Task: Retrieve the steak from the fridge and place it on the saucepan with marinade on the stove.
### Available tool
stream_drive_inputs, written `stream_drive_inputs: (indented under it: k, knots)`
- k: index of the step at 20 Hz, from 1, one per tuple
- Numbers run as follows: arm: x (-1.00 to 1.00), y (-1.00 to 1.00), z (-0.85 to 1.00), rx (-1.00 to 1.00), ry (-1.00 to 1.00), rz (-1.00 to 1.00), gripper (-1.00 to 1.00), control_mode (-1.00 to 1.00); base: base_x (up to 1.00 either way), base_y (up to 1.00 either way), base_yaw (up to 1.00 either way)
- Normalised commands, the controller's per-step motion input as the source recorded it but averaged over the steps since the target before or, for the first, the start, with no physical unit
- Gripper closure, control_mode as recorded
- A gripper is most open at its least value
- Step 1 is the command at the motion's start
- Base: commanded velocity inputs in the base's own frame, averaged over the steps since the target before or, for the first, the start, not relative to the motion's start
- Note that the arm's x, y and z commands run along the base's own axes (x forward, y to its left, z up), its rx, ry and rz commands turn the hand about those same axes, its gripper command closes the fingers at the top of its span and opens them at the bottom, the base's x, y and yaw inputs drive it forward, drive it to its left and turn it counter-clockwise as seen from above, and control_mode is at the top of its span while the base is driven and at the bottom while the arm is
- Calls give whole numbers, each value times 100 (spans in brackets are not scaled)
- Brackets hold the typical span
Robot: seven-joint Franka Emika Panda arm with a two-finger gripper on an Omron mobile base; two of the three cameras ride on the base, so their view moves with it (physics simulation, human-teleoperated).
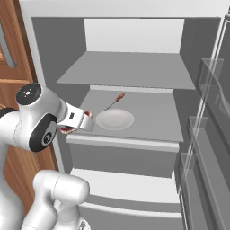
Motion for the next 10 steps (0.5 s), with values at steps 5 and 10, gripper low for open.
stream_drive_inputs:
  k: [5,10]
  knots:
    - [-12,0,20,2,3,11,100,-100,0,0,0]
    - [-14,14,8,0,0,5,100,-100,0,0,0]
